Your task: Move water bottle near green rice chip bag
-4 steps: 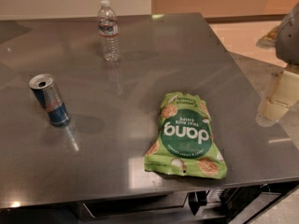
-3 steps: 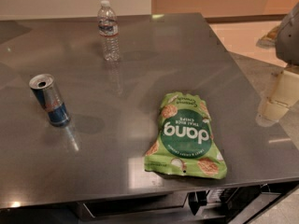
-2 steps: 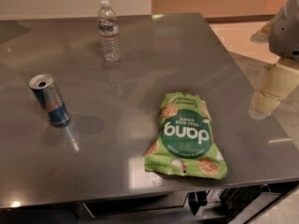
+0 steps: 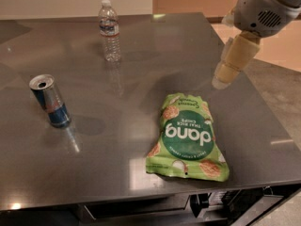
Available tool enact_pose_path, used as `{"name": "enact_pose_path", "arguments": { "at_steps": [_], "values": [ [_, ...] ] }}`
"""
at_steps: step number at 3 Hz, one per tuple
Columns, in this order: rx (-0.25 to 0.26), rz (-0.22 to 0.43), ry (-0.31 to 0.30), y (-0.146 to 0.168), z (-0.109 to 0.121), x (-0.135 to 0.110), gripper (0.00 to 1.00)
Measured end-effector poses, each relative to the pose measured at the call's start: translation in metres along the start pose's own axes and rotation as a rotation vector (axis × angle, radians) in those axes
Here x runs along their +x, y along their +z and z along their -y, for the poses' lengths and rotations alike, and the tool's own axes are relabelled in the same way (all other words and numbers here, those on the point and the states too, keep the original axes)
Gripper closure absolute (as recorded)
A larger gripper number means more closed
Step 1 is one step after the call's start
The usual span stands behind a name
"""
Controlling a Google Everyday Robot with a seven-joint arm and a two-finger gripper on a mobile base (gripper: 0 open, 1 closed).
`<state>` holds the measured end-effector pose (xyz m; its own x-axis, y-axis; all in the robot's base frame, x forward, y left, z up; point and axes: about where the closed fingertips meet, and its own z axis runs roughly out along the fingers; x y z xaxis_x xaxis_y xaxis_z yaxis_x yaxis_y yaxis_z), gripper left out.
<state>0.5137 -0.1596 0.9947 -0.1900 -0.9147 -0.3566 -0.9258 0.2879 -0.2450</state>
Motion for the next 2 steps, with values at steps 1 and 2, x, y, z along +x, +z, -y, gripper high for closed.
{"name": "enact_pose_path", "arguments": {
  "at_steps": [1,2],
  "values": [
    [0.005,0.078,0.023,0.014,0.033,-0.041,0.00],
    [0.005,0.135,0.055,0.035,0.070,-0.083,0.00]
  ]
}}
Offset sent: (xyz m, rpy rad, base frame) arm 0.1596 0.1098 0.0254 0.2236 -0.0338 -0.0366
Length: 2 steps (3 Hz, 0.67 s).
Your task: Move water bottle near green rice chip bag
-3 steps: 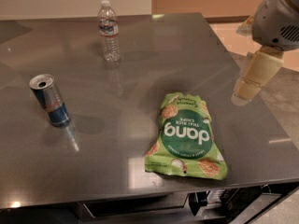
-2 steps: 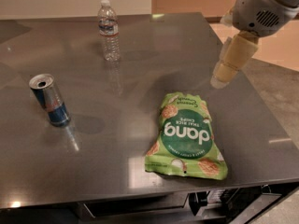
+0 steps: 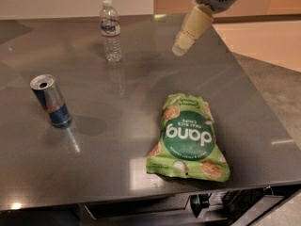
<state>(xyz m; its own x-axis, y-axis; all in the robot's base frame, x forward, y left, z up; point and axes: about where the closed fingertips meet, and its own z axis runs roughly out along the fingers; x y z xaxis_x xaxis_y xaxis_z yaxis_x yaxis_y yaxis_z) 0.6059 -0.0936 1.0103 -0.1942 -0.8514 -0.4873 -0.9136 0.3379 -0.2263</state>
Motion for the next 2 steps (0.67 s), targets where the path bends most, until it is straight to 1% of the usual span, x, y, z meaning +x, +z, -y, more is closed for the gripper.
{"name": "enact_pose_path", "arguments": {
  "at_steps": [1,2],
  "values": [
    [-0.011,0.046,0.038,0.035,0.031,-0.039,0.00],
    [-0.016,0.077,0.073,0.069,0.054,-0.075,0.00]
  ]
}}
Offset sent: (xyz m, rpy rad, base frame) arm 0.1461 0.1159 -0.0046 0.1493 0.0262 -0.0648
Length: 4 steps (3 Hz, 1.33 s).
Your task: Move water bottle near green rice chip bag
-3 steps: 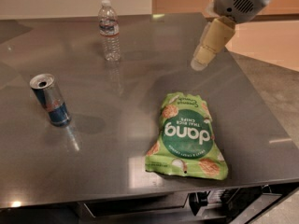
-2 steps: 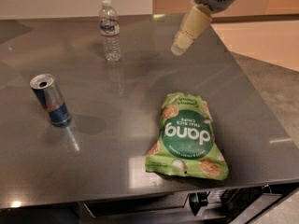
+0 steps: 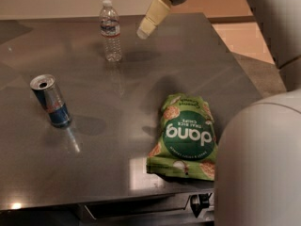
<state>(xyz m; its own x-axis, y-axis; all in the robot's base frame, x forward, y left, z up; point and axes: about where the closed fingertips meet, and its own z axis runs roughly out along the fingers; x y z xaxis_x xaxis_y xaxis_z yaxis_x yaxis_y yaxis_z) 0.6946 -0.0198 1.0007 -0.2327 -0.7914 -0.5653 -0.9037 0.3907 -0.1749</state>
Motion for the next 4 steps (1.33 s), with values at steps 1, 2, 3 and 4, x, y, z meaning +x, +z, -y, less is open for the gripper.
{"name": "enact_pose_path", "arguments": {
  "at_steps": [1,2,3,4],
  "values": [
    [0.016,0.027,0.020,0.026,0.011,-0.033,0.00],
    [0.053,0.060,0.046,0.051,0.023,-0.062,0.00],
    [0.063,0.106,0.087,0.073,0.031,-0.084,0.00],
    [0.057,0.149,0.127,0.095,0.035,-0.101,0.00]
  ]
}}
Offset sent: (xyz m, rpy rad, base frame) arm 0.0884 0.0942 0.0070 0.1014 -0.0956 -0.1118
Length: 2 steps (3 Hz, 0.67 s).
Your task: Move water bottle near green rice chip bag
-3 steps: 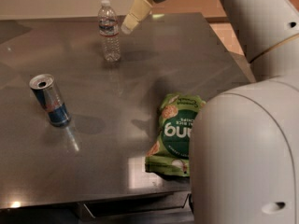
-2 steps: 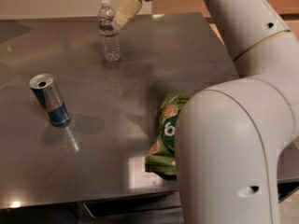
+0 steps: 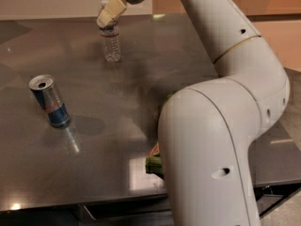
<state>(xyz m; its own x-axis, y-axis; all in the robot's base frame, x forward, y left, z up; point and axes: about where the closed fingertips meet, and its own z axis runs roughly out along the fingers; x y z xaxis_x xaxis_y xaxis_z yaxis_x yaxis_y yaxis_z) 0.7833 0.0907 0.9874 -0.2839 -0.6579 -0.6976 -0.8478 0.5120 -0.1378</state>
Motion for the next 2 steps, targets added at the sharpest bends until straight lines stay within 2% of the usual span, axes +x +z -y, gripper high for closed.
{"name": "enact_pose_path", "arguments": {
  "at_steps": [2],
  "values": [
    [-0.035,0.050,0.049,0.028,-0.007,-0.009,0.00]
  ]
}}
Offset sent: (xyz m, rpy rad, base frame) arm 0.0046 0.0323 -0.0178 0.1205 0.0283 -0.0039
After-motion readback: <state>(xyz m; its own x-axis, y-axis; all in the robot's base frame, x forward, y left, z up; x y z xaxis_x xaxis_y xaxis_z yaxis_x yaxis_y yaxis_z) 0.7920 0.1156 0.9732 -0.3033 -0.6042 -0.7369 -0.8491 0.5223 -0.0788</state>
